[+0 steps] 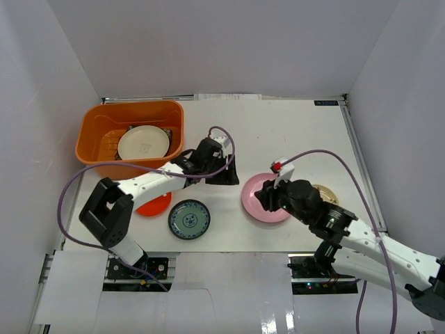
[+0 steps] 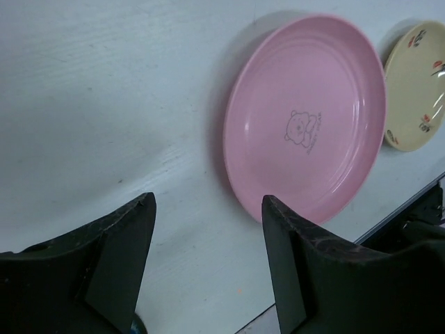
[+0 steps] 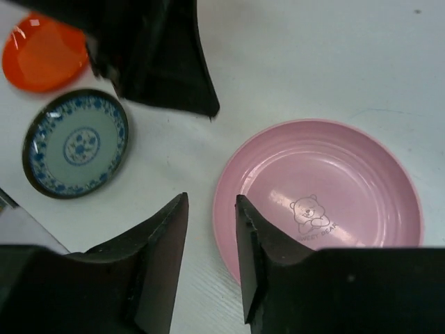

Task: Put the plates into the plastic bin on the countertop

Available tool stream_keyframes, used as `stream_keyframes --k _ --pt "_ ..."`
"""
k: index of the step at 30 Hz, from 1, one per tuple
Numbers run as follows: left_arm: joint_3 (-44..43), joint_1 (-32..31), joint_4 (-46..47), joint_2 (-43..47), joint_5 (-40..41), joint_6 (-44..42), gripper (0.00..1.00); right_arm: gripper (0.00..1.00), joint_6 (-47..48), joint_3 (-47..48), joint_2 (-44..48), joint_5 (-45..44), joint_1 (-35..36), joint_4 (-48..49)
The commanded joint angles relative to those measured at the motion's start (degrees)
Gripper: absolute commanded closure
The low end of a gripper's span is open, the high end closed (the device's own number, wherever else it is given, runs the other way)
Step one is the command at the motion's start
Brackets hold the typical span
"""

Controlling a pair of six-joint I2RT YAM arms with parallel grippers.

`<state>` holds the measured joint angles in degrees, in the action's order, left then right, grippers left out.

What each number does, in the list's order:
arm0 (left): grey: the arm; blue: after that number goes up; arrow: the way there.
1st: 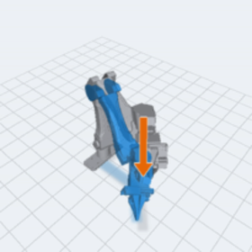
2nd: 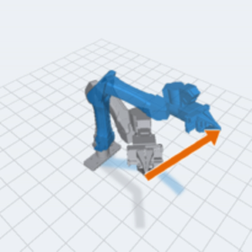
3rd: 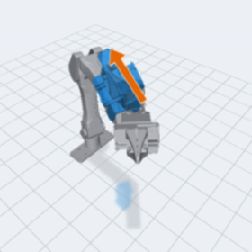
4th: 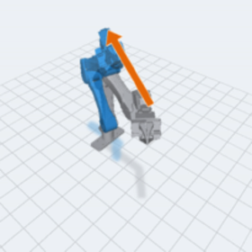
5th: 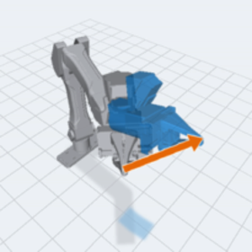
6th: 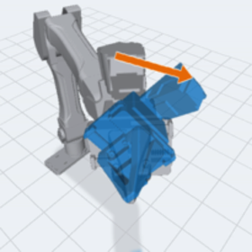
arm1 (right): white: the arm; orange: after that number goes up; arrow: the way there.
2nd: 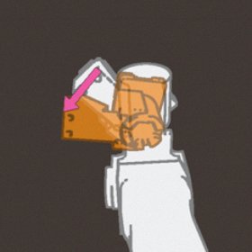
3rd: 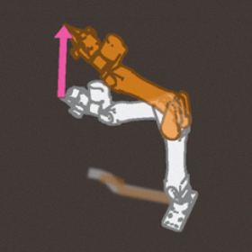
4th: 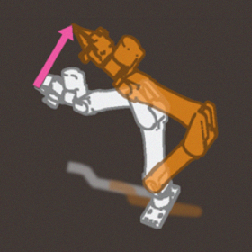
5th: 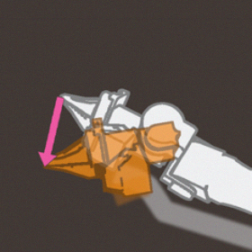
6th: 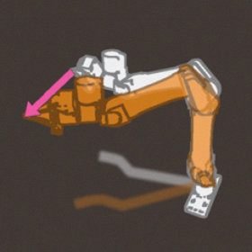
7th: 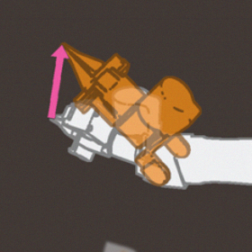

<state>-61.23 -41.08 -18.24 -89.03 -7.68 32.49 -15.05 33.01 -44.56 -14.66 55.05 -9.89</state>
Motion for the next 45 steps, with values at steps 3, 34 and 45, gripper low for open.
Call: stream_keyframes --k 3,34,45 --pt "-3.19 -5.41 6.37 -7.63 0.74 2.84 0.29 0.66 -4.37 -0.93 11.23 -11.88 -0.03 -5.66" --pt "-2.33 32.86 -0.66 23.02 22.97 -0.85 1.0 0.58 -9.39 -10.34 3.52 2.26 0.15 9.19" --pt "0.85 48.73 0.75 13.11 22.61 0.38 1.0 0.53 -9.12 -12.53 -4.65 7.09 0.41 14.63"
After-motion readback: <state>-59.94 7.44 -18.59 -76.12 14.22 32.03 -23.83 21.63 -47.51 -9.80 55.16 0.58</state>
